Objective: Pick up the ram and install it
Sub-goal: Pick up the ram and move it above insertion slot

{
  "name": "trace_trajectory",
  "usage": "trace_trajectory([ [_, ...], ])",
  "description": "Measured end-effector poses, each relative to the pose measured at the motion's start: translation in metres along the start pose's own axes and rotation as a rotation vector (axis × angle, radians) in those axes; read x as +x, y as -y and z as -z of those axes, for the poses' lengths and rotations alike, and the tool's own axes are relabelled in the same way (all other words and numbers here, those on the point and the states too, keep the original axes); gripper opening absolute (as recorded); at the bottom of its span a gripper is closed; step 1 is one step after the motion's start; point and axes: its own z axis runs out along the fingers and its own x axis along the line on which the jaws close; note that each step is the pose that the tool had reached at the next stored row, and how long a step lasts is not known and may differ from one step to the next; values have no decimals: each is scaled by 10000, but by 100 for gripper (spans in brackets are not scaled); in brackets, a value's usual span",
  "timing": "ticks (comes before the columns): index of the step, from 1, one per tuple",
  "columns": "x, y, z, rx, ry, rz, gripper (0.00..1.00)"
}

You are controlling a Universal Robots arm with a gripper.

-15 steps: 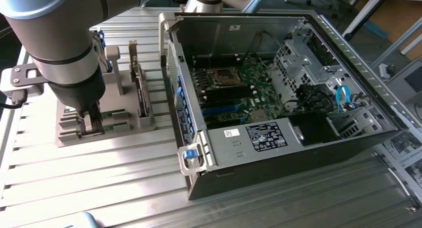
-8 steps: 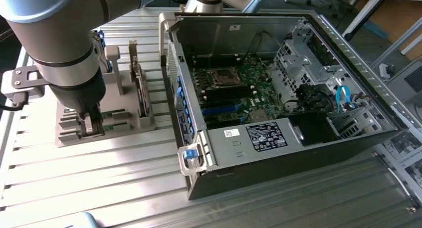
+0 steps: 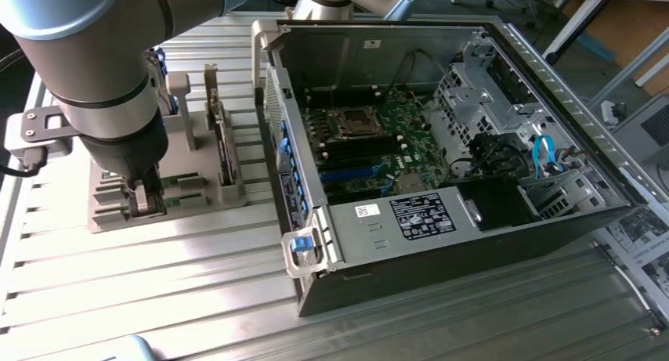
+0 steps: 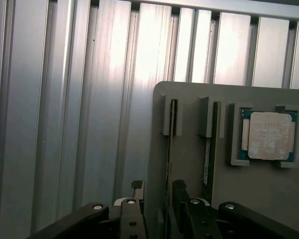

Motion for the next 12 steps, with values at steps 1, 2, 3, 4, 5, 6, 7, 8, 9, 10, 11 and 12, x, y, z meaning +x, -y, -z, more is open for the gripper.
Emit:
trace_trajectory([
  [1, -8, 1, -4, 0, 0, 2, 36],
  [2, -13, 2, -9, 2, 1, 5, 36],
  [3, -18, 2, -13, 1, 1, 7, 36],
  [4, -21, 3, -16, 1, 1, 10, 36],
  [5, -25, 4, -20, 0, 0, 12, 36],
  [6, -28, 4, -23, -1, -1, 13, 36],
  [7, -32, 4, -27, -2, -1, 16, 36],
  [8, -36, 4, -31, -1, -1, 17, 36],
  [9, -42, 5, -36, -1, -1, 19, 36],
  [10, -52, 6, -40, -2, -2, 22, 36],
  [11, -58, 7, -43, -2, -2, 23, 36],
  [12, -68, 8, -49, -1, -1, 24, 36],
])
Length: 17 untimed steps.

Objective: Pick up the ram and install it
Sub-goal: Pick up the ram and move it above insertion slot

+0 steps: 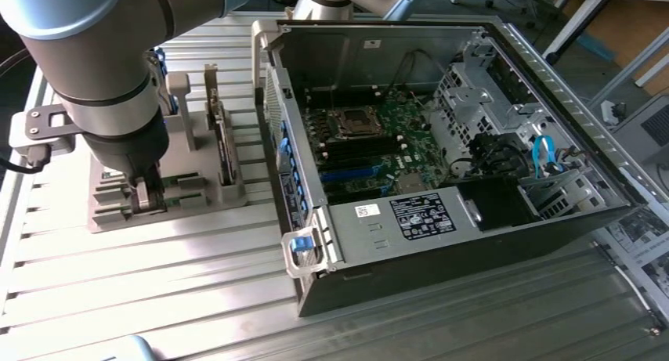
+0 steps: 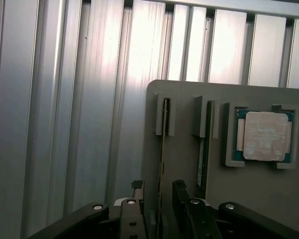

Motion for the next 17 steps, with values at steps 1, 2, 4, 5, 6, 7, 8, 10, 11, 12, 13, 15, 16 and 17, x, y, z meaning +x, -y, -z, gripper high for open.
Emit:
trace_trajectory([
  [1, -3, 1, -3, 1, 1, 0, 36],
  [2, -3, 1, -4, -1, -1, 2, 36],
  [4, -3, 1, -8, -1, -1, 1, 36],
  [5, -4, 1, -11, 0, -1, 1, 36],
  [6, -4, 1, -13, -1, -1, 1, 36],
  [7, -4, 1, -16, 1, 0, 1, 36],
  [8, -4, 1, -19, 0, 0, 1, 36],
  [10, -3, 1, -25, 0, 0, 1, 36],
  [11, -3, 1, -27, -1, -1, 1, 36],
  [12, -3, 1, -27, -1, -1, 0, 36],
  [13, -3, 1, -27, -1, 0, 1, 36],
  [15, -4, 1, -28, 1, 6, 1, 36],
  [16, -4, 1, -28, 2, 8, 1, 36],
  [17, -4, 1, -28, 1, 10, 1, 36],
])
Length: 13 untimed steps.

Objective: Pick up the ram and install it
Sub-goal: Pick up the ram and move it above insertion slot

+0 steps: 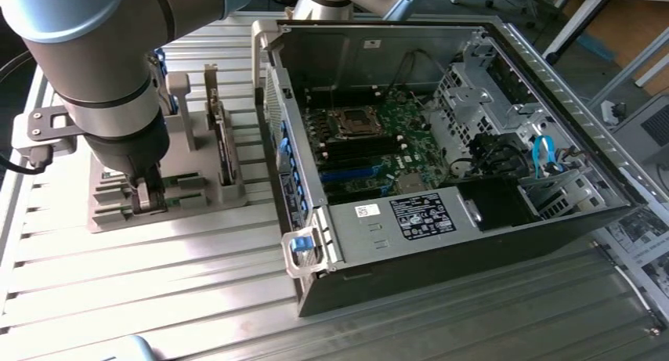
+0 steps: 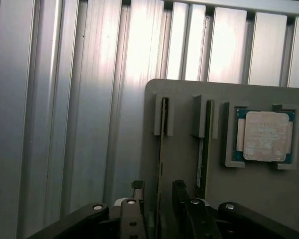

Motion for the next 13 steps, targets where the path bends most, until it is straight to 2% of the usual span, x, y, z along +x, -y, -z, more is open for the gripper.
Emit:
trace_trajectory([
  [1, 0, 0, 0, 0, 1, 0, 35],
  [2, 0, 0, 0, 0, 3, 1, 28],
  [3, 0, 0, 0, 0, 5, 1, 28],
  [5, 0, 0, 0, 0, 9, 1, 16],
  [7, 0, 0, 0, 1, 12, 1, 12],
  [13, 0, 0, 0, 4, 39, 5, 12],
])
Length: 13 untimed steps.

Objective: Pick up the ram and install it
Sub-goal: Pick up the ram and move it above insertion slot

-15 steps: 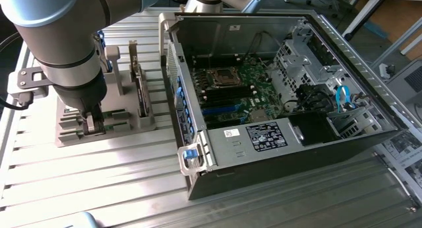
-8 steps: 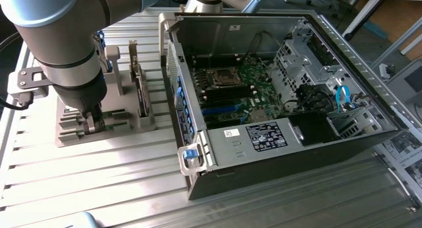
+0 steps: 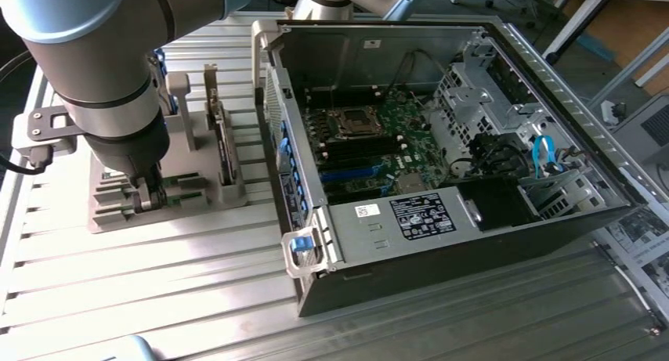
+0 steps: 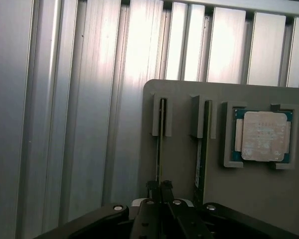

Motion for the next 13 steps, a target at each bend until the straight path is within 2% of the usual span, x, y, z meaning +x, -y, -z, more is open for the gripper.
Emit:
trace_trajectory([
  [13, -1, -1, 25, -2, -12, -1, 12],
])
